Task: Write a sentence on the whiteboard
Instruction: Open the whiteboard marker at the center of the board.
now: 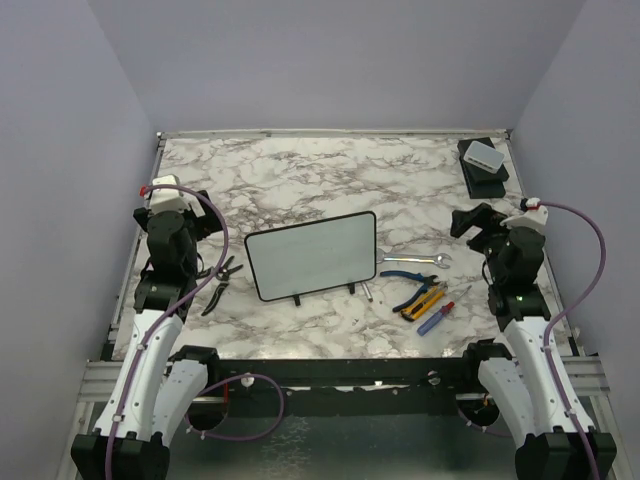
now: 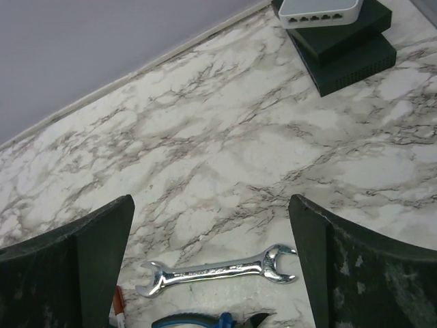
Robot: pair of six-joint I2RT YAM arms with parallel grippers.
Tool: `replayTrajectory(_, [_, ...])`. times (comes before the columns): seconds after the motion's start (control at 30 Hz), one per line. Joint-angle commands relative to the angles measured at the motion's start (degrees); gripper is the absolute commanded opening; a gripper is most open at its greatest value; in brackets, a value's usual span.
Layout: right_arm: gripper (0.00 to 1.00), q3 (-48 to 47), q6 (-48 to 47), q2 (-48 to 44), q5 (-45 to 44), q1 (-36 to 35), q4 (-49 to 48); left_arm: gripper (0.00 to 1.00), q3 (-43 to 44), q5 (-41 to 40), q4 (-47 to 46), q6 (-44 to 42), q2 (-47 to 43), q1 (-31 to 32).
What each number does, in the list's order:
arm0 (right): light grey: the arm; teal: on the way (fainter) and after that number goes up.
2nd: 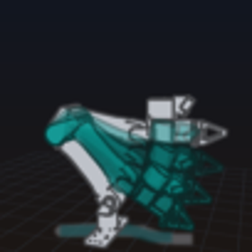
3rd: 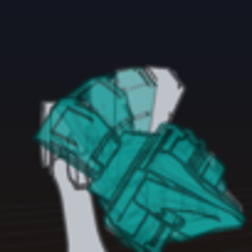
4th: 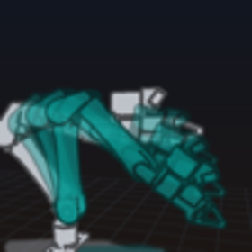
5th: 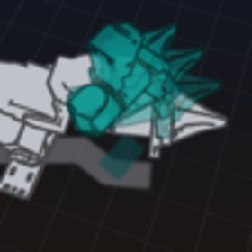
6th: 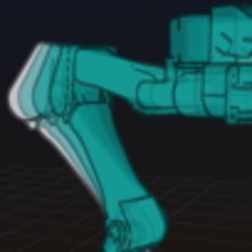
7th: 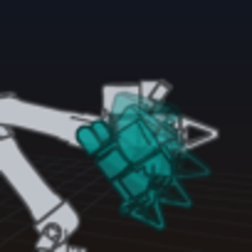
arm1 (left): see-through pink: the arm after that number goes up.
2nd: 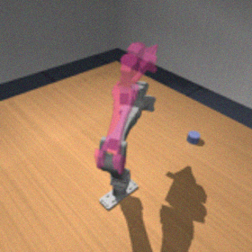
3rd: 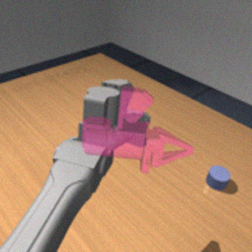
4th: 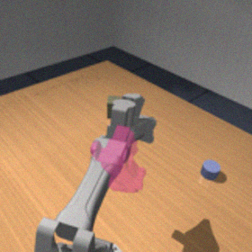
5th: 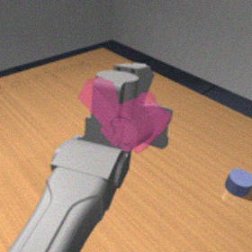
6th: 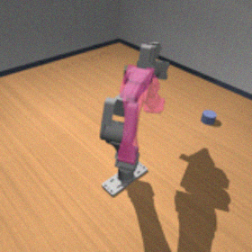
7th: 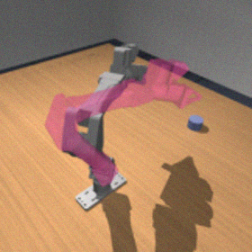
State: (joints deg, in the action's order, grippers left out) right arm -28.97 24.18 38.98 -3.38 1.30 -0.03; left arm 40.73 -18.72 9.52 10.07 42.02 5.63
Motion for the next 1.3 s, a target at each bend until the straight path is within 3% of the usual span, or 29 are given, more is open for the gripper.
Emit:
replayTrajectory(0.0, [1.0, -0.16, 3.23, 0.53, 9.82, 0.11, 2.76, 0.99, 1.92, -0.85, 0.3, 2.26, 0.26, -0.3])
replayTrajectory(0.17, [0.98, 2.16, 7.71, 3.59, 21.18, -0.02, 3.85, 0.99, 1.83, -0.34, 0.32, 2.85, 1.04, -0.35])
replayTrajectory(0.27, [0.95, 3.5, 8.2, 4.87, 21.87, -1.91, 5.85, 0.99, 1.64, 0.42, 0.27, 2.79, 1.08, -0.27])
replayTrajectory(0.5, [0.89, 6.45, 10.55, 5.52, 15.28, -13.61, 11.01, 0.99, 1.25, -0.63, 0.9, 2.76, 1.68, -0.35])
replayTrajectory(0.77, [0.57, 8.76, 13.02, 10.41, 4.41, -31.01, 7.5, 0.99, 1.03, 0.18, 1.11, 2.05, 1.92, -0.26])
replayTrajectory(1.03, [0.52, 2.24, 11.21, 23.5, -10.76, -46.99, 6.45, 0.99, 0.61, 3.6, 1.11, 0.81, 1.92, -0.29])
replayTrajectory(1.27, [0.47, -1.38, 9.08, 31.37, -13.18, -51.2, 3.39, 0.99, 0.45, 3.94, 1.11, 0.81, 2.09, -0.29])
